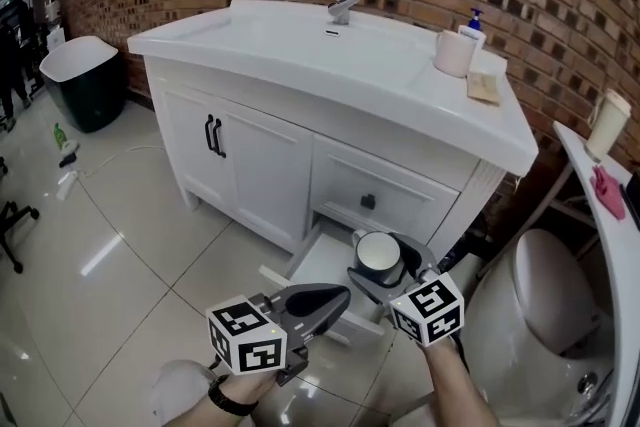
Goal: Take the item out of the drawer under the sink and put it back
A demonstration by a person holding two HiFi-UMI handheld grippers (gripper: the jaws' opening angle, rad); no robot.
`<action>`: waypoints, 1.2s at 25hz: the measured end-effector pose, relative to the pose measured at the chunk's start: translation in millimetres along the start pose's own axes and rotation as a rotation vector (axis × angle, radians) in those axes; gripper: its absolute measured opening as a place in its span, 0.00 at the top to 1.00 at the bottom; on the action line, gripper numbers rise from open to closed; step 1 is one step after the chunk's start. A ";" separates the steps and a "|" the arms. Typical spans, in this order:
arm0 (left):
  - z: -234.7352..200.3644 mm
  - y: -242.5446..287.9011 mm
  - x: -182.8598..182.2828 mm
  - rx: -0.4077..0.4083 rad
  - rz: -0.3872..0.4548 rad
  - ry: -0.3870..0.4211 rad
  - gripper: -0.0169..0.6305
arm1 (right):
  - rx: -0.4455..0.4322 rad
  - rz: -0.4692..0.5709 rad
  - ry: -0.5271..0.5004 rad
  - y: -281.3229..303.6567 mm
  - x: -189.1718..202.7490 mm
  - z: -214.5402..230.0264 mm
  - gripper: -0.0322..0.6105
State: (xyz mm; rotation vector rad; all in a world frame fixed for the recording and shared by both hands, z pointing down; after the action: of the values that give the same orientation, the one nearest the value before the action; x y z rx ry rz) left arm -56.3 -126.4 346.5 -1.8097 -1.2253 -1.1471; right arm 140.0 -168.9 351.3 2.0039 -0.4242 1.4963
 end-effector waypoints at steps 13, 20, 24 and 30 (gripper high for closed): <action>-26.5 -12.0 -14.5 -0.168 -0.019 0.102 0.95 | -0.179 -0.347 0.049 94.3 80.8 2.7 0.32; -44.2 -17.9 -8.9 -0.239 -0.039 0.059 0.95 | -0.191 -0.475 0.108 131.1 111.1 11.5 0.32; -50.1 -16.8 -8.4 -0.238 -0.023 0.026 0.95 | -0.155 -0.531 0.093 130.7 117.0 10.6 0.31; -46.9 -11.1 -10.7 -0.191 0.003 -0.005 0.95 | -0.158 -0.579 0.083 105.4 109.1 12.5 0.30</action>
State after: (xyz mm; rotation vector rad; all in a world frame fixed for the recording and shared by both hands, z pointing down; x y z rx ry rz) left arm -82.5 -167.1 355.8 -1.9541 -1.1476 -1.2962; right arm 123.0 -247.7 480.4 1.7316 0.0747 1.1336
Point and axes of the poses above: the fingertips, and each gripper's own axes: y forward along the fingers, z to its right, x out of its underside, the point moved 10 cm from there along -y, backward along the fingers
